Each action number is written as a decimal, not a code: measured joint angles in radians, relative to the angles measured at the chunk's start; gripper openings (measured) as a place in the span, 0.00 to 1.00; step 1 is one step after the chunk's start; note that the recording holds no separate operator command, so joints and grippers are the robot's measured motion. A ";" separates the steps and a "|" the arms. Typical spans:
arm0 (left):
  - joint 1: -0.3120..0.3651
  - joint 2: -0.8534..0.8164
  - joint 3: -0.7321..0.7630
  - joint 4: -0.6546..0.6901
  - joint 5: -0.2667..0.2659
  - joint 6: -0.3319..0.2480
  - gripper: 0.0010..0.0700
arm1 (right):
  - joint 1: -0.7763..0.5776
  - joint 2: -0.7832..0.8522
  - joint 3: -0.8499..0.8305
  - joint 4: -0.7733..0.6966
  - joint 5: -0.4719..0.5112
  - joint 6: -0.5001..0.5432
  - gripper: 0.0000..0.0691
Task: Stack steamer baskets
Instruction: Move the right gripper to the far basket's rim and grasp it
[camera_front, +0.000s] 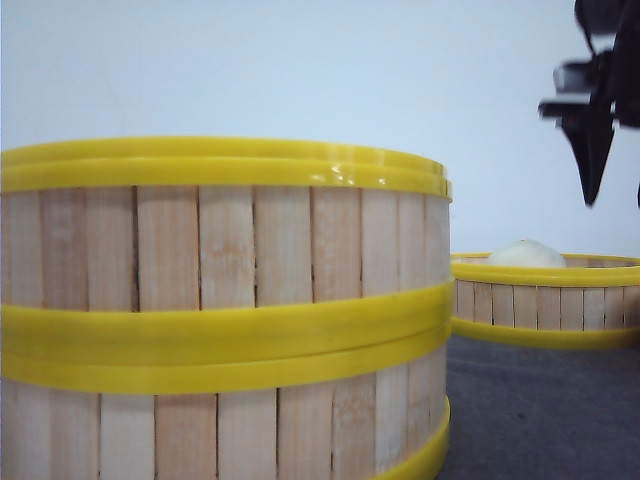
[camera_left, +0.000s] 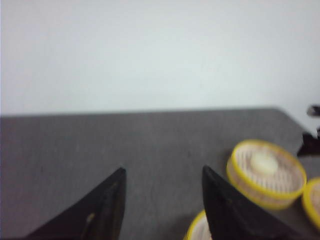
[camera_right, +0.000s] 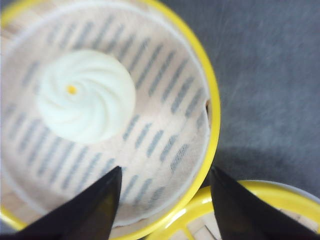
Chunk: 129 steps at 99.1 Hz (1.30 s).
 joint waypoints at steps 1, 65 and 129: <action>0.000 0.000 0.000 -0.005 0.000 0.001 0.38 | 0.000 0.003 0.000 0.000 0.006 -0.002 0.50; 0.000 0.000 -0.002 -0.017 -0.046 0.005 0.38 | -0.070 0.171 0.001 0.056 0.029 -0.040 0.48; 0.000 0.000 -0.002 -0.016 -0.048 0.005 0.38 | -0.062 0.213 0.001 0.079 0.003 -0.040 0.15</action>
